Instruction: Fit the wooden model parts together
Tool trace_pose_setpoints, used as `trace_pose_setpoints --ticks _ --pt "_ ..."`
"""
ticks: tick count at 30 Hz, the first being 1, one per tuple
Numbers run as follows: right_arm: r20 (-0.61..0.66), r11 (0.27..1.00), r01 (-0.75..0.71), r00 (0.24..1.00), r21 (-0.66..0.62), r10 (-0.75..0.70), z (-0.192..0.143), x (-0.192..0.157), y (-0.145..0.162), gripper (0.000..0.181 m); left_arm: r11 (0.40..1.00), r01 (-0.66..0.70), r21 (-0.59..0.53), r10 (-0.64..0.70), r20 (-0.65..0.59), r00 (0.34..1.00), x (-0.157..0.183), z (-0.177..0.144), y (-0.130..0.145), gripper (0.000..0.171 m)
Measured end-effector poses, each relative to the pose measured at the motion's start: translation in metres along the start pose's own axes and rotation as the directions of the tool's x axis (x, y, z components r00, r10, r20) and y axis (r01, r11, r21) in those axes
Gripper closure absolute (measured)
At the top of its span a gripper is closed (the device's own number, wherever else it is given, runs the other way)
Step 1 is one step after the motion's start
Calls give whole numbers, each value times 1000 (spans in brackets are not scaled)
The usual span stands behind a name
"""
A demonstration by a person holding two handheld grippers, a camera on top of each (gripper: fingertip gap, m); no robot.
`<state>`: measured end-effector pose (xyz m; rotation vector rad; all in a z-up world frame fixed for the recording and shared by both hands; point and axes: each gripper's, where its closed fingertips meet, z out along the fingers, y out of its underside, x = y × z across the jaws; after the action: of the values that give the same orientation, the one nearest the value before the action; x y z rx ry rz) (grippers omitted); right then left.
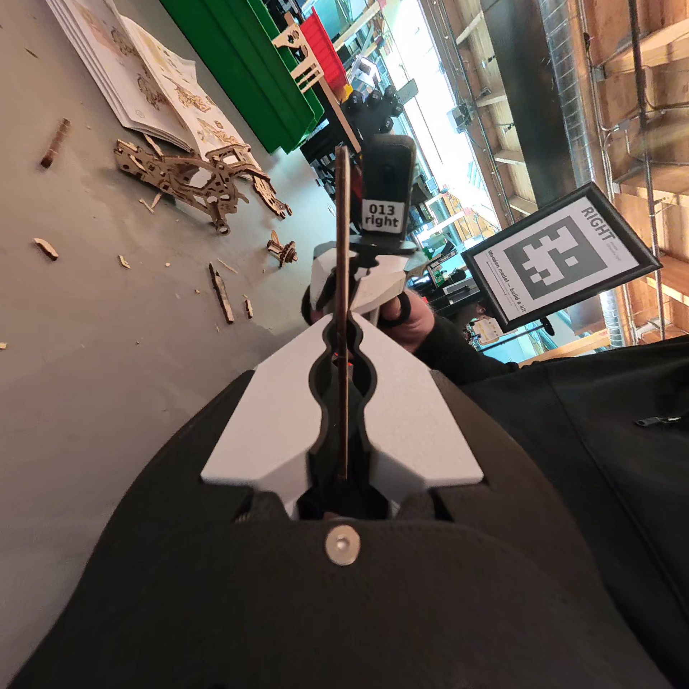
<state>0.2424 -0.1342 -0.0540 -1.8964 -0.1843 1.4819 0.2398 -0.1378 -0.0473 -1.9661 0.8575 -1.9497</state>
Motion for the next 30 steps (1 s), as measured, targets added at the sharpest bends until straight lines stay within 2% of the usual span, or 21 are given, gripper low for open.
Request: trace_pose_setpoints --ticks 2,8,12,18,20,23,28,30 --pt "23 999 -3 1000 -40 4 1 3 4 169 1000 9 -1 -9 7 1000 -4 -2 2 171" --pt "55 999 -10 998 -44 13 10 5 4 174 997 59 45 -58 -17 998 -12 -9 -1 171" --pt "44 997 -31 998 -75 35 15 13 7 175 999 18 43 -21 53 998 -23 -12 1 170" --pt "-75 993 -2 997 -118 -7 24 32 13 173 998 -21 55 11 177 984 -45 -17 3 169" --pt "-93 993 9 995 -114 -20 26 35 11 172 997 -17 77 3 171 985 -47 -19 0 168" --pt "-51 997 13 999 -74 -17 26 33 5 171 995 -7 102 -7 136 991 -44 -18 -4 170" --pt "11 998 -59 998 -35 60 23 32 5 169 992 4 123 -16 99 995 -39 -16 -4 170" --pt "79 996 -90 993 -16 91 22 25 2 168 989 10 147 -20 63 998 -34 -17 -8 171"
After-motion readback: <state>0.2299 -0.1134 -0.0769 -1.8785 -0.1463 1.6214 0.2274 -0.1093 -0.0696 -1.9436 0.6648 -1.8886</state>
